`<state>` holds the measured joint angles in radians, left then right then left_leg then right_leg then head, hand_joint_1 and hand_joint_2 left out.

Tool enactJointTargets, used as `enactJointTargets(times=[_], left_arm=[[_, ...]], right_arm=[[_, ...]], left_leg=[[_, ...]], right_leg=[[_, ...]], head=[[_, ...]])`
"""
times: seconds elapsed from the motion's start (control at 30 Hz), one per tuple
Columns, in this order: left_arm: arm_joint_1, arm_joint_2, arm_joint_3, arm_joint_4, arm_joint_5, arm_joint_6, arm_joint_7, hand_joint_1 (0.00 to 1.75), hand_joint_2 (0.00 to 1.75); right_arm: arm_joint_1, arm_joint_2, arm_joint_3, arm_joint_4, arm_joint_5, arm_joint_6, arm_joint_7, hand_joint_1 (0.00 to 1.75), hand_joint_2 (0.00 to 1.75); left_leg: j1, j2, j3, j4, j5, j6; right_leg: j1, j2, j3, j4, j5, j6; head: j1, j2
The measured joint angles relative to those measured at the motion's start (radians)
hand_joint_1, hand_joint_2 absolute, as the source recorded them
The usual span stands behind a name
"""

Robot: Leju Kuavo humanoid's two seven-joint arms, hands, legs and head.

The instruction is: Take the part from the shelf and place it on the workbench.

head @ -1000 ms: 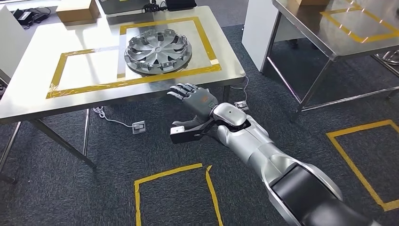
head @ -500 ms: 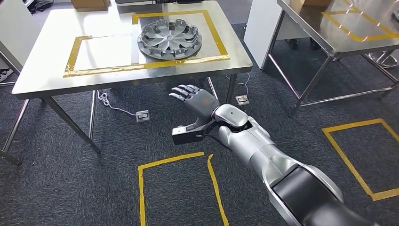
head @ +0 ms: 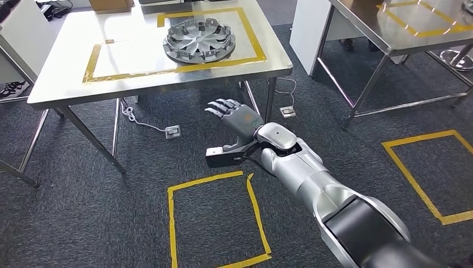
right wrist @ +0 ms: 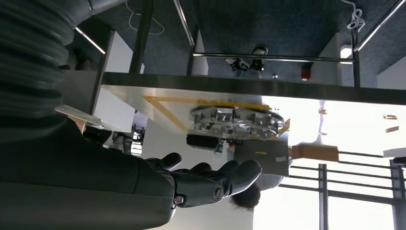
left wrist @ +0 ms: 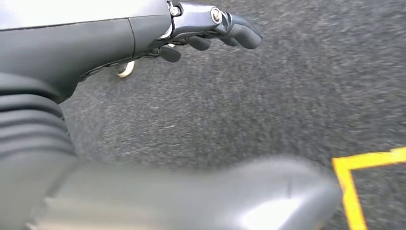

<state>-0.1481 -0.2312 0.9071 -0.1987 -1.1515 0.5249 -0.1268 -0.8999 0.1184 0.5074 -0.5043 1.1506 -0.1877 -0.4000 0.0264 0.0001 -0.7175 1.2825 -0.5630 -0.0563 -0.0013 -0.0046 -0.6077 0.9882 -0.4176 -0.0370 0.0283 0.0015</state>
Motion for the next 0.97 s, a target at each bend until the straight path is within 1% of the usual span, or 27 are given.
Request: enactJointTargets(times=[0.03, 0.07, 0.1, 0.13, 0.17, 0.2, 0.23, 0.27, 0.3, 0.4, 0.43, 0.57, 0.7, 0.87, 0.93, 0.97], left_arm=[[0.0, 0.0, 0.0, 0.0, -0.001, 0.008, 0.003, 0.0, 0.44], [0.0, 0.001, 0.0, 0.0, -0.003, 0.016, 0.006, 0.0, 0.0], [-0.001, -0.002, -0.001, 0.001, -0.008, 0.024, 0.01, 0.0, 0.0], [-0.002, -0.003, -0.002, 0.001, -0.014, 0.03, 0.014, 0.0, 0.0], [-0.002, -0.004, -0.004, 0.001, -0.019, 0.033, 0.019, 0.0, 0.0], [-0.002, -0.005, -0.006, 0.002, -0.024, 0.034, 0.024, 0.0, 0.0], [-0.001, -0.004, -0.008, 0.001, -0.026, 0.034, 0.028, 0.0, 0.0], [0.0, -0.003, -0.009, 0.001, -0.028, 0.034, 0.031, 0.0, 0.0], [0.001, -0.003, -0.01, 0.001, -0.029, 0.034, 0.033, 0.0, 0.0], [0.002, -0.002, -0.01, 0.001, -0.032, 0.034, 0.035, 0.0, 0.0], [0.002, -0.002, -0.011, 0.001, -0.033, 0.034, 0.036, 0.0, 0.0], [0.002, -0.001, -0.012, 0.001, -0.039, 0.028, 0.045, 0.0, 0.0], [0.002, 0.0, -0.014, 0.001, -0.043, 0.024, 0.045, 0.0, 1.75], [0.002, 0.0, -0.017, 0.001, -0.043, 0.023, 0.038, 0.0, 1.75], [0.002, 0.0, -0.017, 0.001, -0.041, 0.023, 0.035, 0.0, 1.75], [0.002, 0.0, -0.017, 0.001, -0.04, 0.023, 0.034, 0.0, 1.75]], right_arm=[[0.003, 0.0, -0.001, 0.0, 0.0, 0.002, -0.001, 0.0, 0.44], [0.004, 0.0, -0.001, 0.0, 0.0, 0.004, -0.002, 0.0, 0.0], [0.004, 0.0, -0.003, 0.0, 0.0, 0.006, -0.002, 0.0, 0.0], [0.004, -0.001, -0.005, 0.0, 0.0, 0.008, -0.002, 0.0, 0.0], [0.005, -0.002, -0.008, 0.0, 0.0, 0.01, -0.002, 0.0, 0.0], [0.007, -0.002, -0.01, 0.0, -0.001, 0.012, -0.002, 0.0, 0.0], [0.008, -0.002, -0.011, 0.001, -0.001, 0.013, -0.002, 0.0, 0.0], [0.009, -0.002, -0.012, 0.002, -0.001, 0.015, -0.002, 0.0, 0.0], [0.009, -0.002, -0.012, 0.003, -0.001, 0.016, -0.002, 0.0, 0.0], [0.011, -0.002, -0.015, 0.008, -0.002, 0.017, -0.001, 0.0, 0.0], [0.012, -0.002, -0.015, 0.008, -0.002, 0.017, -0.001, 0.0, 0.0], [0.025, -0.002, -0.017, 0.015, -0.008, 0.016, 0.0, 0.0, 0.0], [0.051, -0.002, -0.023, 0.025, -0.011, 0.007, 0.0, 0.0, 0.0], [0.065, -0.003, -0.03, 0.035, -0.011, 0.0, 0.0, 0.0, 0.0], [0.065, -0.003, -0.033, 0.036, -0.011, 0.0, 0.0, 0.0, 0.87], [0.065, -0.003, -0.034, 0.036, -0.011, 0.001, 0.0, 0.0, 1.16]], left_leg=[[0.007, 0.0, 0.044, -0.048, 0.016, -0.009], [0.014, 0.0, 0.095, -0.116, 0.033, -0.019], [0.018, -0.004, 0.138, -0.179, 0.041, -0.025], [0.02, -0.008, 0.165, -0.222, 0.043, -0.018], [0.021, -0.012, 0.173, -0.239, 0.04, -0.01], [0.019, -0.015, 0.17, -0.24, 0.038, 0.001], [0.018, -0.015, 0.165, -0.238, 0.041, 0.012], [0.018, -0.015, 0.163, -0.238, 0.045, 0.012], [0.017, -0.015, 0.161, -0.238, 0.047, 0.015], [0.015, -0.014, 0.157, -0.238, 0.052, 0.022], [0.014, -0.014, 0.157, -0.238, 0.053, 0.023], [0.01, -0.013, 0.156, -0.238, 0.054, 0.025], [0.01, -0.013, 0.156, -0.238, 0.055, 0.024], [0.01, -0.012, 0.156, -0.24, 0.058, 0.021], [0.01, -0.011, 0.156, -0.241, 0.059, 0.02], [0.01, -0.011, 0.156, -0.241, 0.059, 0.02]], right_leg=[[-0.006, 0.0, -0.012, 0.007, 0.005, 0.005], [-0.011, 0.0, -0.024, 0.017, 0.007, 0.01], [-0.011, 0.001, -0.038, 0.031, 0.008, 0.016], [-0.01, 0.003, -0.05, 0.044, 0.009, 0.019], [-0.007, 0.004, -0.059, 0.053, 0.011, 0.021], [-0.003, 0.006, -0.065, 0.056, 0.015, 0.022], [-0.003, 0.007, -0.066, 0.054, 0.02, 0.02], [-0.004, 0.007, -0.065, 0.049, 0.024, 0.021], [-0.005, 0.007, -0.064, 0.044, 0.029, 0.024], [-0.007, 0.007, -0.063, 0.034, 0.039, 0.038], [-0.007, 0.007, -0.063, 0.032, 0.041, 0.041], [-0.008, 0.008, -0.063, 0.03, 0.044, 0.047], [-0.008, 0.008, -0.065, 0.03, 0.045, 0.05], [-0.008, 0.009, -0.067, 0.031, 0.046, 0.051], [-0.008, 0.009, -0.067, 0.031, 0.046, 0.051], [-0.008, 0.009, -0.067, 0.031, 0.046, 0.051]], head=[[0.0, 0.0], [0.0, 0.0], [-0.002, 0.0], [-0.002, 0.0], [0.0, 0.0], [0.001, 0.0], [0.004, 0.0], [0.006, 0.0], [0.006, 0.0], [0.006, 0.0], [0.006, 0.0], [0.006, 0.0], [0.006, 0.0], [0.006, 0.0], [0.006, 0.0], [0.006, 0.0]])
